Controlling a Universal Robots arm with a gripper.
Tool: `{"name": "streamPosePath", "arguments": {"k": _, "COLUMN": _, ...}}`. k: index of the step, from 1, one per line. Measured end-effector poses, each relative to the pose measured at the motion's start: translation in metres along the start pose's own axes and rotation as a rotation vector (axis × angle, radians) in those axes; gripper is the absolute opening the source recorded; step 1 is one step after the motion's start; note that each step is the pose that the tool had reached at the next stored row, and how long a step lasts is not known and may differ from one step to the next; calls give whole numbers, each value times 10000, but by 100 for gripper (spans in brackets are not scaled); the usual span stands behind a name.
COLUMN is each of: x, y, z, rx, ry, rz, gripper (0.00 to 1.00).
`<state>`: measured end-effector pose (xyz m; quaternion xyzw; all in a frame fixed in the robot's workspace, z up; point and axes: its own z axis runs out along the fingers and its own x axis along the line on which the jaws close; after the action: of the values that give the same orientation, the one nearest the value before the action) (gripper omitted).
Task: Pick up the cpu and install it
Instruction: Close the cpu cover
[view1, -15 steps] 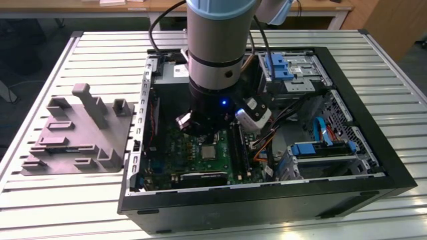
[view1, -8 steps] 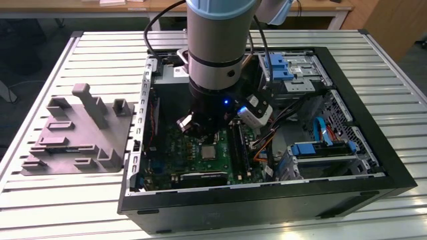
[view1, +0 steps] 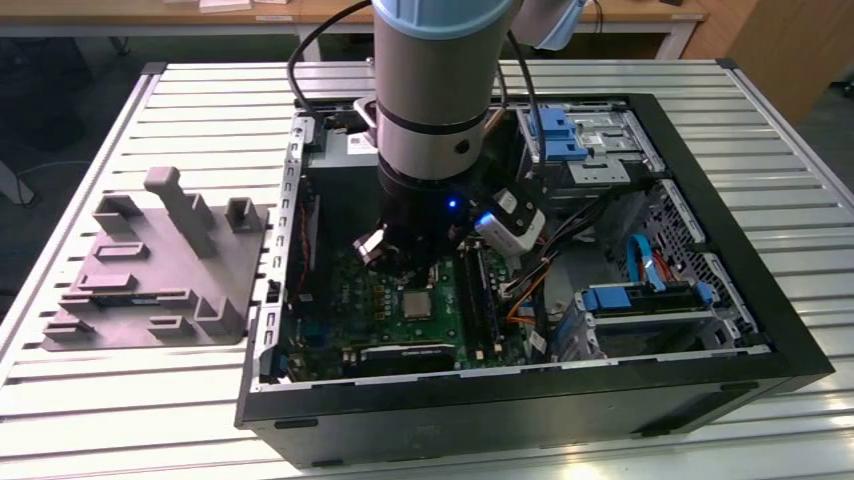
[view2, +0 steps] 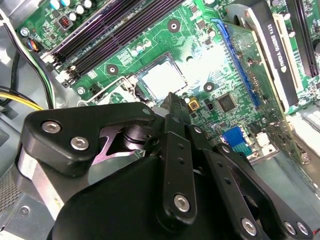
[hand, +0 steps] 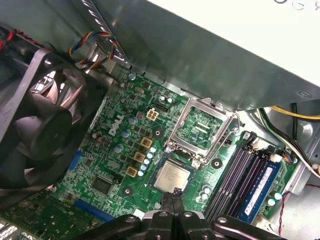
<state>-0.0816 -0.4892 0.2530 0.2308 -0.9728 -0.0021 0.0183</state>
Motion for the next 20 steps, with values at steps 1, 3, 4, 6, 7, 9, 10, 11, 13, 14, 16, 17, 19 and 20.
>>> {"name": "streamPosePath", "arguments": {"k": 1, "x": 0, "y": 0, "z": 0, "rx": -2, "ry": -1, "rz": -4, "gripper": 11}}
{"name": "streamPosePath", "arguments": {"k": 3, "x": 0, "y": 0, "z": 0, "rx": -4, "ry": -2, "rz": -11, "gripper": 11}}
{"name": "streamPosePath", "arguments": {"k": 4, "x": 0, "y": 0, "z": 0, "rx": -3, "ry": -2, "rz": -35, "gripper": 11}}
{"name": "streamPosePath", "arguments": {"k": 6, "x": 0, "y": 0, "z": 0, "rx": 6, "ry": 2, "rz": -296, "gripper": 11}}
{"name": "streamPosePath", "arguments": {"k": 7, "x": 0, "y": 0, "z": 0, "rx": 13, "ry": 4, "rz": -478, "gripper": 11}}
{"name": "streamPosePath", "arguments": {"k": 9, "x": 0, "y": 0, "z": 3, "rx": 24, "ry": 8, "rz": -836, "gripper": 11}}
{"name": "streamPosePath", "arguments": {"k": 10, "x": 0, "y": 0, "z": 5, "rx": 25, "ry": 7, "rz": -995, "gripper": 11}}
{"name": "streamPosePath", "arguments": {"k": 11, "x": 0, "y": 0, "z": 7, "rx": -16, "ry": -18, "rz": -1081, "gripper": 11}}
{"name": "streamPosePath", "arguments": {"k": 13, "x": -2, "y": -1, "z": 8, "rx": -279, "ry": -170, "rz": -1141, "gripper": 11}}
{"name": "streamPosePath", "arguments": {"k": 14, "x": -4, "y": -2, "z": 8, "rx": -433, "ry": -259, "rz": -1164, "gripper": 11}}
{"name": "streamPosePath", "arguments": {"k": 16, "x": -11, "y": -6, "z": 8, "rx": -720, "ry": -422, "rz": -1195, "gripper": 11}}
{"name": "streamPosePath", "arguments": {"k": 17, "x": -18, "y": -9, "z": 9, "rx": -804, "ry": -472, "rz": -1202, "gripper": 11}}
{"name": "streamPosePath", "arguments": {"k": 19, "x": -21, "y": -10, "z": 23, "rx": -800, "ry": -514, "rz": -1254, "gripper": 11}}
{"name": "streamPosePath", "arguments": {"k": 20, "x": -20, "y": -10, "z": 26, "rx": -779, "ry": -538, "rz": -1361, "gripper": 11}}
